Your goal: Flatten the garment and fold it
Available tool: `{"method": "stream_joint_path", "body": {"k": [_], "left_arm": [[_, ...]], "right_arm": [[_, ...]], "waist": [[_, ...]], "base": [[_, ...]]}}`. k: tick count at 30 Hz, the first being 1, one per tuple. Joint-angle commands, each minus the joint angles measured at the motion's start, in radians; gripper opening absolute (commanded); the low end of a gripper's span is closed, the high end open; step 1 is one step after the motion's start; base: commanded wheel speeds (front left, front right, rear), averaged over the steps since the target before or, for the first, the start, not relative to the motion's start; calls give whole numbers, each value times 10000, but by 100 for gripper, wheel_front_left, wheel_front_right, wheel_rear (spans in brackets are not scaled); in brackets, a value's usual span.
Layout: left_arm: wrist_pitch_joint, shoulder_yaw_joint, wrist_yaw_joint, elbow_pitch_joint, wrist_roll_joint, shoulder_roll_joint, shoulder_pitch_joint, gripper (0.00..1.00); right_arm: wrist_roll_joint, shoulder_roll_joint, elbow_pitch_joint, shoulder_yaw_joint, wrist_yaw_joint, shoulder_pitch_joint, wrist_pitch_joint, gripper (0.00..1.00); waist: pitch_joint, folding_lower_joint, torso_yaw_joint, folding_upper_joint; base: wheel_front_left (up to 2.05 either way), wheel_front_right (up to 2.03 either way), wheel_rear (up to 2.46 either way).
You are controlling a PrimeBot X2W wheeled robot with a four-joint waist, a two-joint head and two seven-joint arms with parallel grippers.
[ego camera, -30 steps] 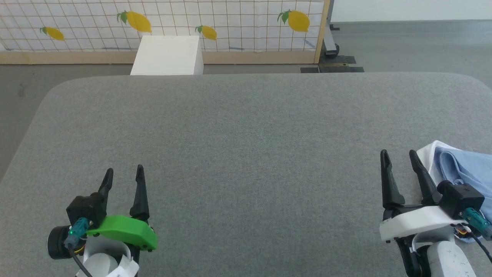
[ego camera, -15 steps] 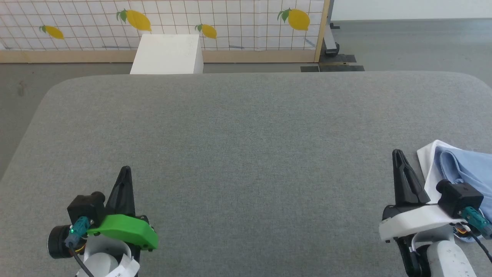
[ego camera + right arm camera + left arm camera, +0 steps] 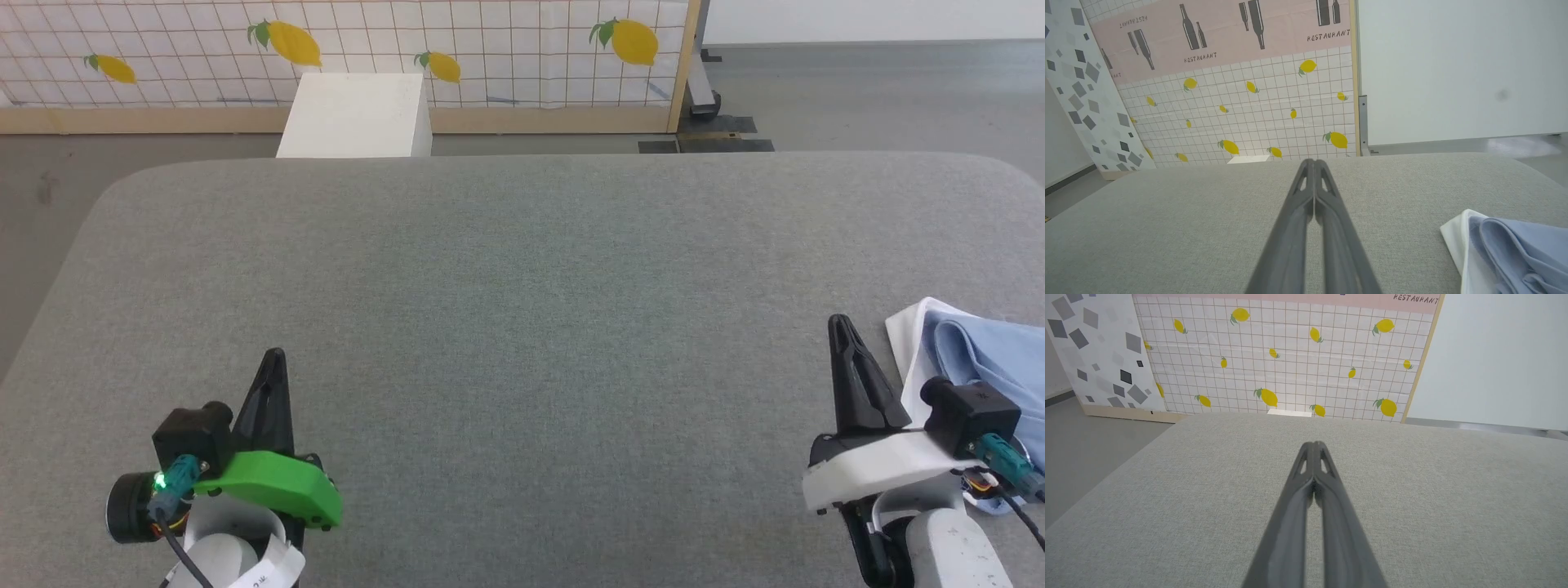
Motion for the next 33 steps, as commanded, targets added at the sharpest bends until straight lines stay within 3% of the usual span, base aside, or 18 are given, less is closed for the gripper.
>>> {"method": "stream_joint_path", "body": {"k": [1,33], "left_arm": [[48,59,-45,-79,125,-70,173,0],[677,362,-173,-630,1034,-499,460,0]], "right_arm": [[-107,2,-104,21,-3,191,88,0],[-657,6,-708,153,-7,505,752,0]], "waist": [[-1,0,1,0],[-16,0,13,0]], "base": [[0,0,0],[0,0,0]]}}
